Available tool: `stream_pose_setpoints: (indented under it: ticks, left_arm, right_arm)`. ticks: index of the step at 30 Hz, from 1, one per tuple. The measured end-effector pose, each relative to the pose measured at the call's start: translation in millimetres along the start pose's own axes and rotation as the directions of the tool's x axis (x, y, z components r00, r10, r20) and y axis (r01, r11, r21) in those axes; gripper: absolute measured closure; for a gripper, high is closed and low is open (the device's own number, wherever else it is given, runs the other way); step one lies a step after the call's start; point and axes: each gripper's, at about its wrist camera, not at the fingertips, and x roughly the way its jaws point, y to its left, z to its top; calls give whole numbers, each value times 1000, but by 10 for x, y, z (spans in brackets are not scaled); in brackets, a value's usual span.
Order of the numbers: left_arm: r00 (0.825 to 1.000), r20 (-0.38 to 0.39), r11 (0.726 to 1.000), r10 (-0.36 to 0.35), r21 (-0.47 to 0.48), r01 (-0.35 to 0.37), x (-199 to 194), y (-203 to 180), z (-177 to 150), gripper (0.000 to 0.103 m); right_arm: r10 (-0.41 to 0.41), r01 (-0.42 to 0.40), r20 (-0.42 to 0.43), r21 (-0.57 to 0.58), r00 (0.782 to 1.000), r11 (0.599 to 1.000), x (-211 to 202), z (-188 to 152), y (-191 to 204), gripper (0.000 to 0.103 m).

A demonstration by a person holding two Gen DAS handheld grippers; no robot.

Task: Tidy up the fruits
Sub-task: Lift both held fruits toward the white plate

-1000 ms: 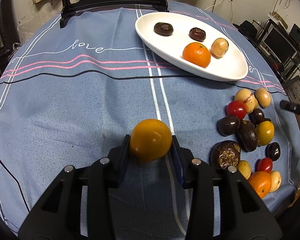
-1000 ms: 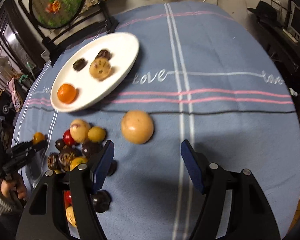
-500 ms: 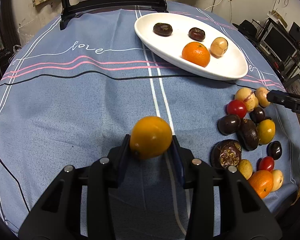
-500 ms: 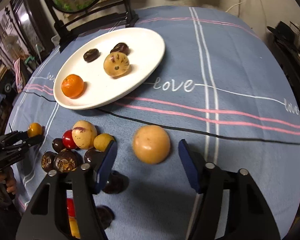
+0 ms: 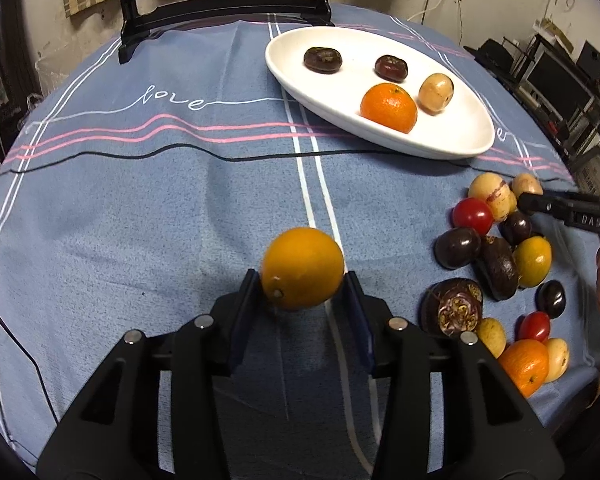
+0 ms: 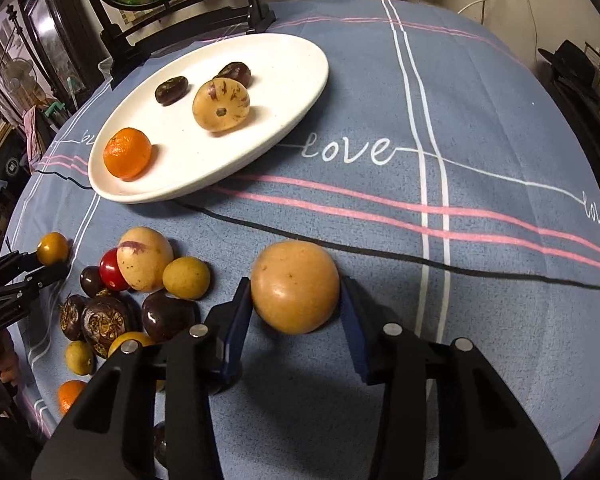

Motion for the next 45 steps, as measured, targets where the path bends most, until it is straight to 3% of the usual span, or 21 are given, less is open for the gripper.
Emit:
stream_pose_setpoints:
  ticks: [10, 11, 14, 17, 20, 21, 22, 26, 30, 32, 33, 40, 45]
  left_arm:
    - [1000, 6, 1000, -13, -20, 13, -5, 53, 12, 71]
    - [1000, 3, 1000, -14, -22, 14, 0, 55, 25, 69]
    - [1000, 11, 1000, 1, -23, -1, -2, 45, 59, 46]
    - [1000, 24, 1000, 19, -21, -18, 5, 53, 142, 45]
    - [1000, 23, 1000, -3, -28, 4, 32, 56, 228, 50]
    - [1000, 23, 1000, -14, -23, 15, 36, 37, 238, 61]
    - [999, 21, 1000, -24, -17, 25, 33, 16, 239, 66]
    - [1000, 10, 1000, 7, 25, -7, 5, -85, 197, 65]
    - [1000, -19, 1000, -16, -14, 15, 14, -33, 106, 56]
    - [1000, -12, 1000, -21, -23, 20, 21, -13, 51, 58]
    - [1000, -3, 1000, -18, -25, 18, 13, -8, 44, 65]
    - [1000, 17, 999, -18, -28, 19, -29, -10, 98, 65]
    - [995, 90, 999, -36, -8, 37, -257, -73, 346, 65]
  right_arm:
    - [25, -25, -8, 39, 1000, 999, -167, -264, -41, 59]
    - [28, -27, -9, 46, 1000, 999, -160, -273, -50, 59]
    - [32, -32, -10, 55, 999, 998, -162, -274, -61, 59]
    - [35, -34, -11, 59, 999, 998, -157, -282, -64, 59]
    - [39, -39, -13, 64, 999, 997, -154, -281, -71, 59]
    - [40, -39, -13, 64, 999, 997, -154, -283, -73, 59]
    - [41, -40, -13, 65, 999, 997, -152, -282, -72, 59]
    - [43, -42, -12, 69, 999, 997, -151, -289, -76, 59]
    - [46, -45, -10, 70, 999, 997, -155, -298, -87, 59]
    - [45, -45, -9, 70, 999, 997, -156, -300, -87, 59]
    - [46, -45, -9, 69, 999, 997, -157, -300, -88, 59]
    - [45, -44, -8, 69, 999, 997, -159, -307, -84, 59]
    - [54, -53, -6, 82, 999, 995, -191, -282, -101, 60]
